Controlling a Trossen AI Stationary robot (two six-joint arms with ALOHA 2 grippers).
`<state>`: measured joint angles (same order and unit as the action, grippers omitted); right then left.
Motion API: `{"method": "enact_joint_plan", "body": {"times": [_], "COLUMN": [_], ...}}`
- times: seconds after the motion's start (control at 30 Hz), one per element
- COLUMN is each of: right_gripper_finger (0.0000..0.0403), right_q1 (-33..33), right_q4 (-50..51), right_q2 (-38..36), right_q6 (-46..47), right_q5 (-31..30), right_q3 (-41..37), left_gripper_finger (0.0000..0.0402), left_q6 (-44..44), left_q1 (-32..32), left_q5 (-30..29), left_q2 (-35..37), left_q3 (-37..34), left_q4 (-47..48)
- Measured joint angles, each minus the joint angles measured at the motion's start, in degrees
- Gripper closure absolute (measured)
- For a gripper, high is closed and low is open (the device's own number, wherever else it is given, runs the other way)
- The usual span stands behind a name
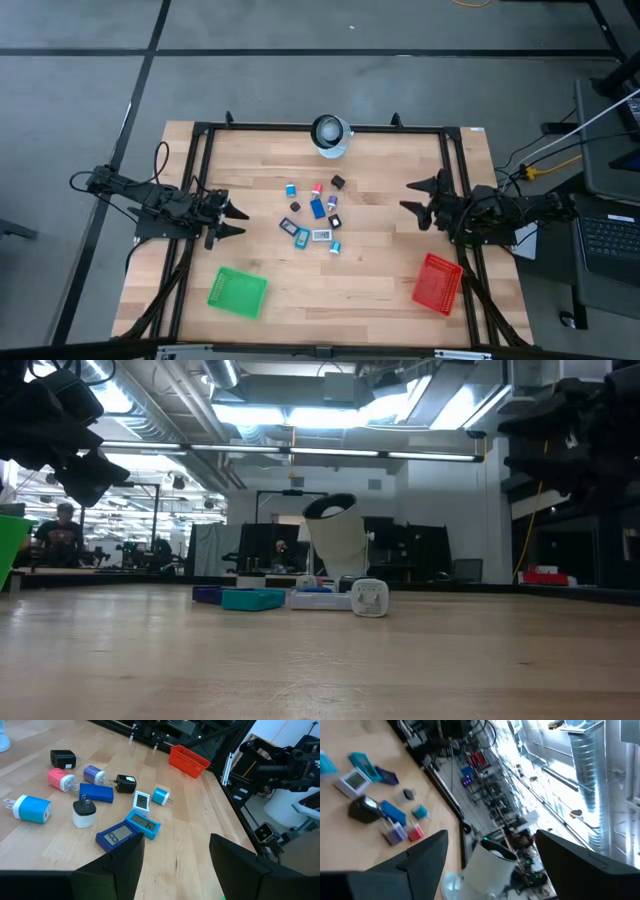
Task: Pick & Place Office items
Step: Put the purple digital clock into the green bin
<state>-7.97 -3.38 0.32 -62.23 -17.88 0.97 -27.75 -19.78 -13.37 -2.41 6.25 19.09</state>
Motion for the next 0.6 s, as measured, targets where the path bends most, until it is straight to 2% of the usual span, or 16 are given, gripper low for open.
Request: {"method": "enact_joint_plan", "body": {"times": [0.1, 0.23, 0.43, 0.5, 0.6], "right_gripper_finger": [0.0096, 0.0096, 0.0096, 0.0096, 0.0096], "right_q1": [0.0, 0.0, 0.04, 0.0, -0.13], "right_q4": [-0.55, -0.66, -1.34, -2.04, -8.67], "right_q2": [0.0, -0.02, -0.02, -0.01, 0.01], "right_q6": [0.26, 4.33, 7.41, 9.55, 15.58], "right_q5": [0.97, 7.54, 10.38, 17.66, 30.4], "right_q3": [0.0, 0.0, 0.0, -0.04, -0.03], "left_gripper_finger": [0.0182, 0.0182, 0.0182, 0.0182, 0.0182], "left_q6": [0.0, 0.0, 3.14, 4.88, 4.52], "left_q1": [0.0, -0.02, -0.01, 0.01, 0.01], "left_q5": [0.0, 0.0, -1.34, -2.89, -5.62], "left_q2": [-0.01, -0.01, 0.01, 0.0, 0.01], "left_q3": [0.02, 0.01, 0.01, -0.01, -0.03], "left_q4": [0.01, 0.01, 0.01, -0.15, -3.14]}}
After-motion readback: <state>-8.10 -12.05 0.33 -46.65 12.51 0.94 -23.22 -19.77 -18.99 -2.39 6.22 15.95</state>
